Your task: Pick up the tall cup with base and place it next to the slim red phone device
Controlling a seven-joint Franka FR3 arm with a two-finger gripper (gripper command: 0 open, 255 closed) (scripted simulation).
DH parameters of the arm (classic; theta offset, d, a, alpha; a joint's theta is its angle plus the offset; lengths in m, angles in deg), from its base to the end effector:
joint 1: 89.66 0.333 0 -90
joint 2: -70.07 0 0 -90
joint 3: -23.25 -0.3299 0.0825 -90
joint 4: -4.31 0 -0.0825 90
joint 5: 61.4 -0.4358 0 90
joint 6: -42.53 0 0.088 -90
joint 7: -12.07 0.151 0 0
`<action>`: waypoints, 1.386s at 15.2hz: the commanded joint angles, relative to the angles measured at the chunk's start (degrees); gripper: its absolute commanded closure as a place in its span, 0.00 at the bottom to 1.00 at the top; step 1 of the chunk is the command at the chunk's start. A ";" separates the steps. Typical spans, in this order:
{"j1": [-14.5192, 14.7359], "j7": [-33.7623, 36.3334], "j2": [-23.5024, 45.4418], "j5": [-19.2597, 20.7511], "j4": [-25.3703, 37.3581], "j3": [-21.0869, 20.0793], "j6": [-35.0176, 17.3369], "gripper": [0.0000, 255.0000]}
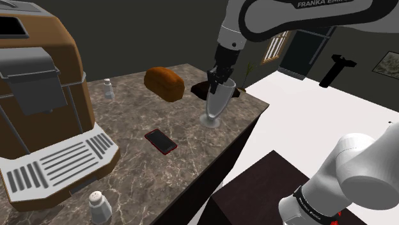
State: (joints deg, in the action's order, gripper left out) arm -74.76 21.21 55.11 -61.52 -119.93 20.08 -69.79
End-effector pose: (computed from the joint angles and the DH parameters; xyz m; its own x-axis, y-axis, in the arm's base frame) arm 0.5027 0.1651 0.4607 0.9868 0.1529 0.0539 0.1529 -0.9882 0.0038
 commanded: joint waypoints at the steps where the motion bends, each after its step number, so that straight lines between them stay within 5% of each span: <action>1: 0.02 0.06 0.20 0.00 -1.27 -0.04 -1.56 1.00; 16: 0.01 0.34 3.86 0.21 -9.63 -0.19 -13.57 1.00; 21: 0.01 0.34 3.86 0.21 -9.63 -0.19 -13.57 1.00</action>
State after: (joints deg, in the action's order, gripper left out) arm -74.76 21.55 58.98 -61.31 -129.57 19.89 -83.31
